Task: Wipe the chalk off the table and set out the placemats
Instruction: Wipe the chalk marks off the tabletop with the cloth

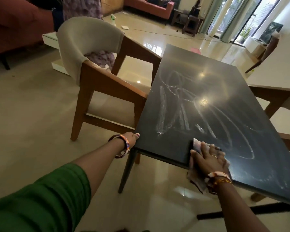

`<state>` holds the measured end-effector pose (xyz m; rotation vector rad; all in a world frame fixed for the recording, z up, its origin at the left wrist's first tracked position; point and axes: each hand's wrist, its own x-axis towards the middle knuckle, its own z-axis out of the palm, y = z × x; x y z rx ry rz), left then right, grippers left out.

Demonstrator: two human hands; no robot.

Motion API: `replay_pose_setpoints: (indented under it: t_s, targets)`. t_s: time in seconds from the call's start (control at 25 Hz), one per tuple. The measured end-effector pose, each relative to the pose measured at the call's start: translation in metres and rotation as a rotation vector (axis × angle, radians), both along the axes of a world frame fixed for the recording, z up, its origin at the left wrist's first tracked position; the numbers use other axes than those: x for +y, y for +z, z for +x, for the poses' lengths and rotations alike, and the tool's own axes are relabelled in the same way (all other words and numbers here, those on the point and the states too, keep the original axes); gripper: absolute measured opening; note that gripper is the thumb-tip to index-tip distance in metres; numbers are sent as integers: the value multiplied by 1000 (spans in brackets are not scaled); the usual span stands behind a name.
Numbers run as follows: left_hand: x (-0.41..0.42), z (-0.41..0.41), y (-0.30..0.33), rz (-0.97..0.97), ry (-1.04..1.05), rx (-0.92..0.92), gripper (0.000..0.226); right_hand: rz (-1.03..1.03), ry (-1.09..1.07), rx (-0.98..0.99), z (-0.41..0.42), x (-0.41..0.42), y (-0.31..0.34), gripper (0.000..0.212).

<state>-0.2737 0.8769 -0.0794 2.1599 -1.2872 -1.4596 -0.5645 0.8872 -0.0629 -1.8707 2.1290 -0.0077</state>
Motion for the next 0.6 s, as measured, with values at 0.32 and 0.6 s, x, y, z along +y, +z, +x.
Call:
replay_pose_setpoints:
  t_s: [0.32, 0.6]
  targets:
    - [0, 1, -1, -17, -11, -58, 46, 75, 437, -68, 120, -14, -6, 60]
    - [-6, 4, -2, 58, -37, -110, 53, 28, -180, -55, -40, -5, -2, 65]
